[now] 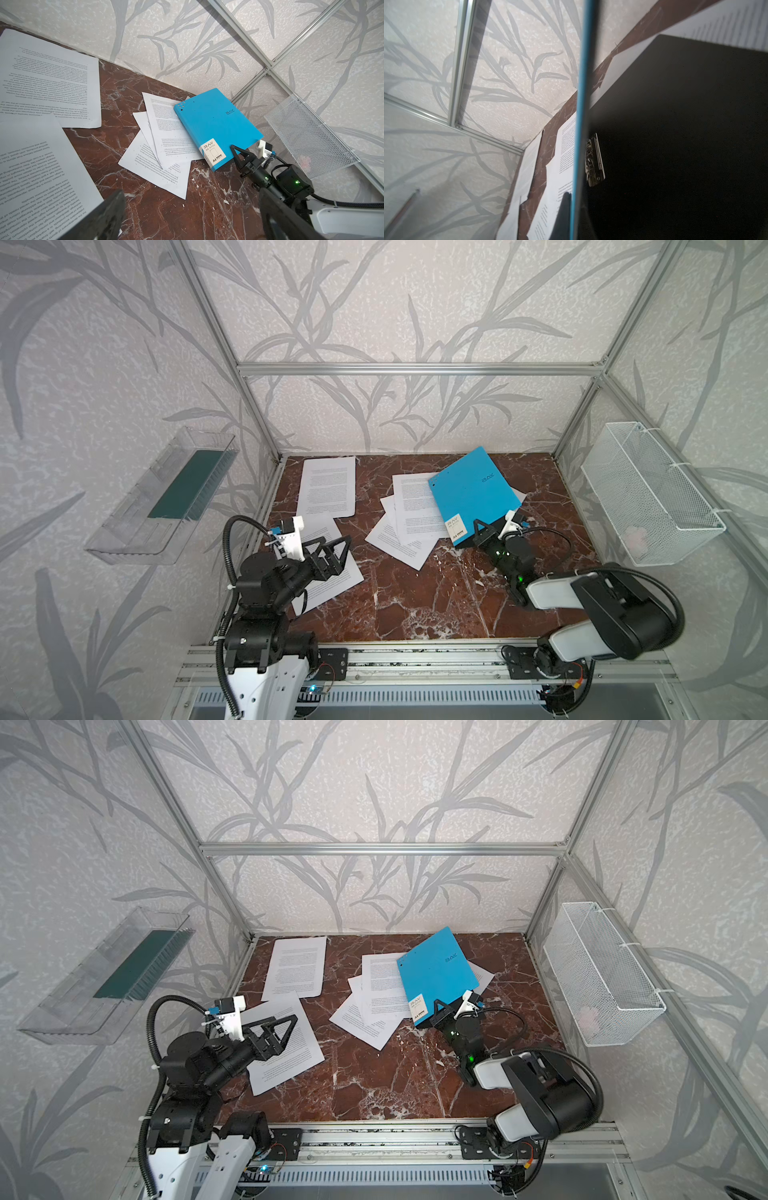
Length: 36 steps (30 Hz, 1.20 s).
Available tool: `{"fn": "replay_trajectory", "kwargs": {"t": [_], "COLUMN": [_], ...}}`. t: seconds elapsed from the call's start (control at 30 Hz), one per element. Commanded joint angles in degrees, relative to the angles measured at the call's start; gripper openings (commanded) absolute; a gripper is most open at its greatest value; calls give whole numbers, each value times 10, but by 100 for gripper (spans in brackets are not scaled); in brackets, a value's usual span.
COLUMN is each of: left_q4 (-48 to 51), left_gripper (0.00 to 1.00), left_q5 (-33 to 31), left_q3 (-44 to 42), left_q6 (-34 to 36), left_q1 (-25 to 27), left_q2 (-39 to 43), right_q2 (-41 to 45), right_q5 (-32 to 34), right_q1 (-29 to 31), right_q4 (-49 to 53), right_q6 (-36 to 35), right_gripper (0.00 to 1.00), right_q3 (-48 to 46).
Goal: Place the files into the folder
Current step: 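Lift the teal cover with the right gripper and flip it open toward the robot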
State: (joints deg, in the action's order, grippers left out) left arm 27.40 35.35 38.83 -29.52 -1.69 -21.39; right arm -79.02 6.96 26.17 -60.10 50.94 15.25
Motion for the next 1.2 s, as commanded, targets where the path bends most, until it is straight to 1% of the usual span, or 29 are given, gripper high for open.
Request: {"fn": "replay_trajectory", "kwargs": {"t": [0.0,0.1,0.13,0.23,0.37,0.43,0.5,0.53,0.6,0.67,0.73,0.77,0.8,0.87,0.93,0.97,1.03,1.07,1.1,1.13,1.17], "left_q4": [-5,-5,-5,-5,-4,-4,-4,-4,-4,-4,-4,-3,-3,-3,-3,-3,-2,-2,-2,-2,-2], "left_gripper": [99,99,99,99,99,99,99,99,99,99,99,99,99,99,99,99,99,99,99,99,99], "left_q5": [-4,-5,-5,-3,-4,-4,-4,-4,-3,-3,-5,-6,-5,-5,-6,-6,-5,-5,-5,-5,-5], "left_q3": [-4,-4,-4,-4,-3,-3,-3,-3,-4,-3,-3,-3,-3,-4,-3,-3,-3,-3,-3,-3,-3], "left_q6": [6,6,6,6,6,6,7,7,6,7,7,6,6,7,6,7,7,6,6,7,7], "left_q1": [-5,-7,-8,-9,-9,-10,-9,-10,-9,-9,-9,-9,-10,-10,-9,-10,-10,-10,-9,-9,-9], "left_q2": [3,1,1,0,3,4,4,3,3,2,1,0,0,-1,-3,-4,-5,-5,-6,-5,-5], "right_q2": [118,190,206,235,228,212,192,182,157,133,111,105,103,111,136,157,209,237,255,264,267], "right_q5": [92,143,153,214,357,418,477,502,549,580,596,611,625,640,642,639,610,584,575,575,583], "right_q1": [44,89,100,151,249,286,320,347,386,416,444,464,483,512,537,546,552,552,553,553,557], "right_q4": [181,264,282,322,312,302,274,252,188,104,1,-35,-49,-38,29,101,294,398,464,503,515], "right_q6": [-184,-284,-308,-382,-490,-526,-563,-585,-643,-702,-770,-803,-825,-832,-798,-754,-623,-546,-499,-468,-455], "right_gripper": [0,0,0,0,0,0,0,0,0,0,0,0,0,0,0,0,0,0,0,0,0], "right_q3": [54,82,90,107,113,114,109,105,94,83,64,61,63,68,73,79,93,102,106,107,100]}}
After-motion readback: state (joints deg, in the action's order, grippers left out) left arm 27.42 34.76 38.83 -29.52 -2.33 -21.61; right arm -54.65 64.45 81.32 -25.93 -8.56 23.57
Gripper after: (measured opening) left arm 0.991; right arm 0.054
